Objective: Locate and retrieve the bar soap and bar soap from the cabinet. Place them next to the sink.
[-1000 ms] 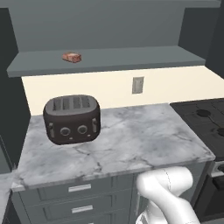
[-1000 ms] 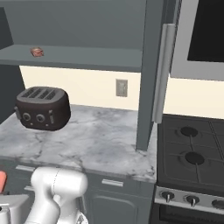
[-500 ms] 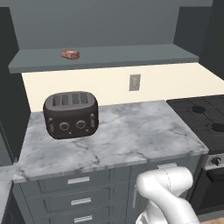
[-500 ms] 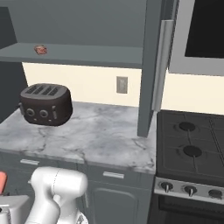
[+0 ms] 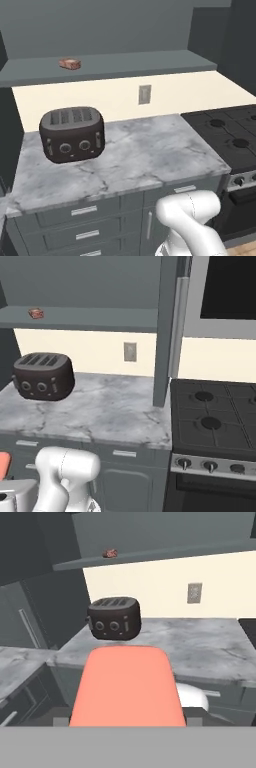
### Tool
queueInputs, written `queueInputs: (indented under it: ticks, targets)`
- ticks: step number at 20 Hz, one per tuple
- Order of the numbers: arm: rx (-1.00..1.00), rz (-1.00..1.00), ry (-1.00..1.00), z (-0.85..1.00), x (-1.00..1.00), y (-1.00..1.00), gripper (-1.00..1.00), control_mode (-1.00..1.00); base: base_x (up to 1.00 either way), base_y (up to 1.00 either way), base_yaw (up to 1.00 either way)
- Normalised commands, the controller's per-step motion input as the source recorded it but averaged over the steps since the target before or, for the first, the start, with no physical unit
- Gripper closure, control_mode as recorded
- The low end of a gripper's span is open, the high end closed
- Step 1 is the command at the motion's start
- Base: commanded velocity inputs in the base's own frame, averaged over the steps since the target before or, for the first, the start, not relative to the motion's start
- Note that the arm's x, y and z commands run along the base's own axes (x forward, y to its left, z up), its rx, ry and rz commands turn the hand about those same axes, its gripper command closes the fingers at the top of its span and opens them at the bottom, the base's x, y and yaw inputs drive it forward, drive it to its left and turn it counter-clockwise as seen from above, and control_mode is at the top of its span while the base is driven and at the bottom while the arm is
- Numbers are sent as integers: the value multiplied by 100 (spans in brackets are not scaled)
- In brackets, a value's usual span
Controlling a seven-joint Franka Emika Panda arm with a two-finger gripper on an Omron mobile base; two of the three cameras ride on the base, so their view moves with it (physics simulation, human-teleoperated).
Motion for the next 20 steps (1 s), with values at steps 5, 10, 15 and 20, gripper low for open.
queueInputs:
  ticks: [5,10,15,20]
  targets:
    - [0,0,0,0,0,0,100,100,0,-18,-29]
    - [0,0,0,0,0,0,100,100,6,-29,-32]
    - [0,0,0,0,0,0,100,100,13,-33,-35]
    - [0,0,0,0,0,0,100,100,13,-31,-36]
